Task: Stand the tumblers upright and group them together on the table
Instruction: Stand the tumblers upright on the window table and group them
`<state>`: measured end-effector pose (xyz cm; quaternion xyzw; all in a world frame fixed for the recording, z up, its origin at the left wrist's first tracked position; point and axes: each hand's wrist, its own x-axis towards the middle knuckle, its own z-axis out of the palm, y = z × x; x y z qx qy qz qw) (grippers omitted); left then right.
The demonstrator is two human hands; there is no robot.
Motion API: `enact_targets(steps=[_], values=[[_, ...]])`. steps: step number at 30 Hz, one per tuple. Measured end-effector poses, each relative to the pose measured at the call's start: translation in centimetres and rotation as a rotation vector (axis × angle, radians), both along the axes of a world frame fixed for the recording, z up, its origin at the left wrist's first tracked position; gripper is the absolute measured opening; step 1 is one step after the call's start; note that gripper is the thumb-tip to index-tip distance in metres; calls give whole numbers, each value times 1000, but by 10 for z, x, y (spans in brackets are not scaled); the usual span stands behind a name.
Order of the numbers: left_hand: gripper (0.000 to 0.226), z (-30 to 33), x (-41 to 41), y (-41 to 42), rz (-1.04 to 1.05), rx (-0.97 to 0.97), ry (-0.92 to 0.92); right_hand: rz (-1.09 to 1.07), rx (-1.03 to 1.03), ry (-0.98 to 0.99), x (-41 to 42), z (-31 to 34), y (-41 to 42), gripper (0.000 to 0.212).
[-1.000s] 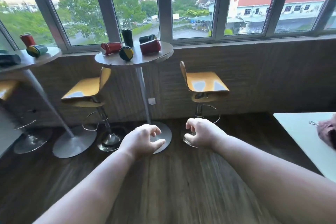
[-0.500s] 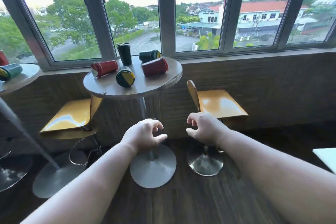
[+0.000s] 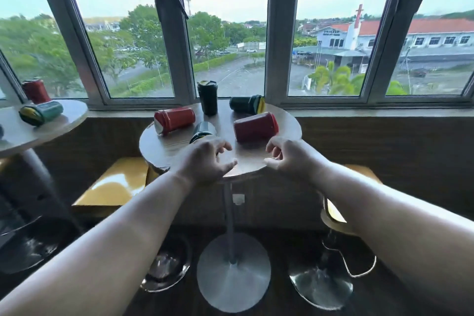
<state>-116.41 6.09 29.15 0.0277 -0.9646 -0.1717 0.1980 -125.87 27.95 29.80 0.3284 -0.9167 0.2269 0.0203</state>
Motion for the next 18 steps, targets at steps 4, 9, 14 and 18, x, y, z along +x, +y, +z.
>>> enact_targets(steps=[4, 9, 14, 18], values=[[31, 6, -38, -30, 85, -47, 35, 95, -22, 63, -54, -2, -38, 23], [35, 3, -71, -65, 196, -69, 22, 282, 4, 133, -109, -1, -90, 17], [48, -15, -80, -95, 200, -111, 1, 491, 2, 61, -135, 3, -141, 31], [56, -26, -75, -118, 89, -15, 3, 583, 9, -28, -138, -6, -169, 54]])
